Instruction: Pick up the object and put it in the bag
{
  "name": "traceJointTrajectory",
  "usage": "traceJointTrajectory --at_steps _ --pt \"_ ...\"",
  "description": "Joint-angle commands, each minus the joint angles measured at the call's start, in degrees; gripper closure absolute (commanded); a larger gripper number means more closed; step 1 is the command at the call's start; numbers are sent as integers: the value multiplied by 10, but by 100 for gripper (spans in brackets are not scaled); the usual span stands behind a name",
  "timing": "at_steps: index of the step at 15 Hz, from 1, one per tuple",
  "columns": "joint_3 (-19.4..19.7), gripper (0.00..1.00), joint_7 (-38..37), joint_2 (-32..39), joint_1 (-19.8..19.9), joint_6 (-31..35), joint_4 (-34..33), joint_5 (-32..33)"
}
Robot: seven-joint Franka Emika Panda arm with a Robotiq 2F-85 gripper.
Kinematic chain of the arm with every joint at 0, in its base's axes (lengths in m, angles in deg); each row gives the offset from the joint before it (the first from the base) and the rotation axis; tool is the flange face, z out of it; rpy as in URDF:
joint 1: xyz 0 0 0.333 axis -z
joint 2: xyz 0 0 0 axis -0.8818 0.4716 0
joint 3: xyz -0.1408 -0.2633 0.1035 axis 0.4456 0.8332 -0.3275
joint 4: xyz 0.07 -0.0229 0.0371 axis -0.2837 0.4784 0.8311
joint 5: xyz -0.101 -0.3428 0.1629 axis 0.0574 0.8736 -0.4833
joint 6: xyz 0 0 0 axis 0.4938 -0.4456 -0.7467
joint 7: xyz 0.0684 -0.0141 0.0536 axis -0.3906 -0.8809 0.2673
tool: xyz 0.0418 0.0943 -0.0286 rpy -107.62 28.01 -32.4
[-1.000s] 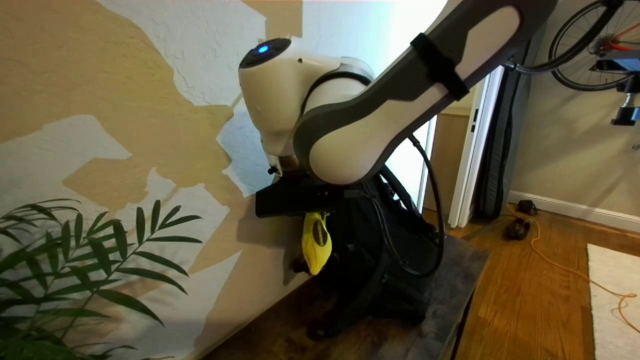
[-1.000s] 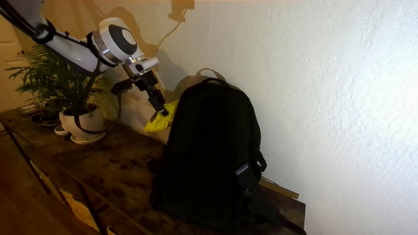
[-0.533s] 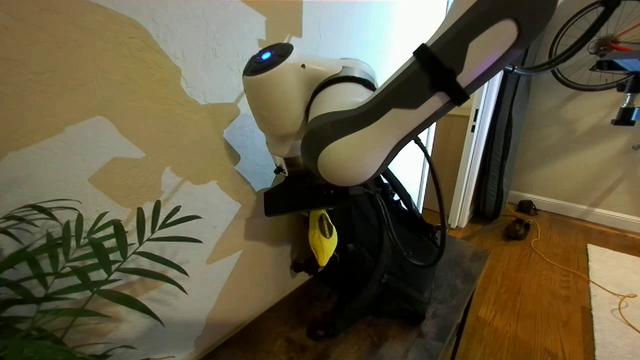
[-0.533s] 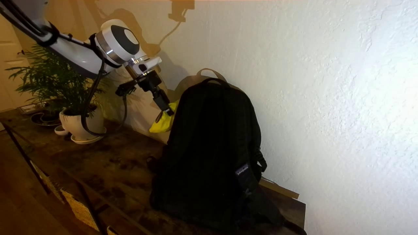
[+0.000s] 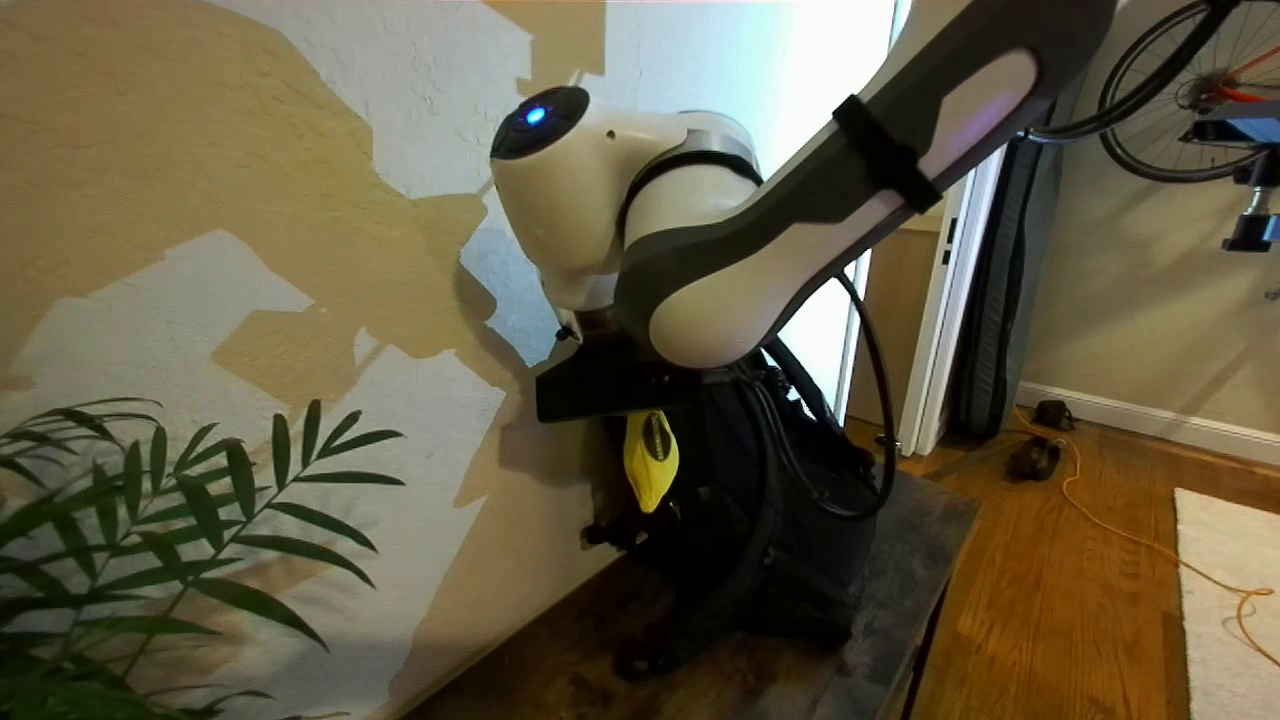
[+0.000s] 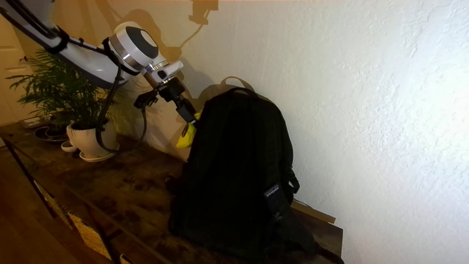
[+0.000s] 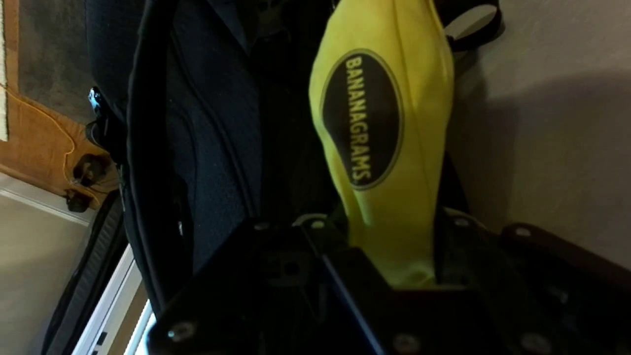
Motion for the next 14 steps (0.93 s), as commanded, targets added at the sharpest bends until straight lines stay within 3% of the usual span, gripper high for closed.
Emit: traceJointTrajectory --at_steps 1,14 --pt "16 88 -48 -41 -14 -31 31 34" --pt "-10 88 -121 -81 0 -143 45 65"
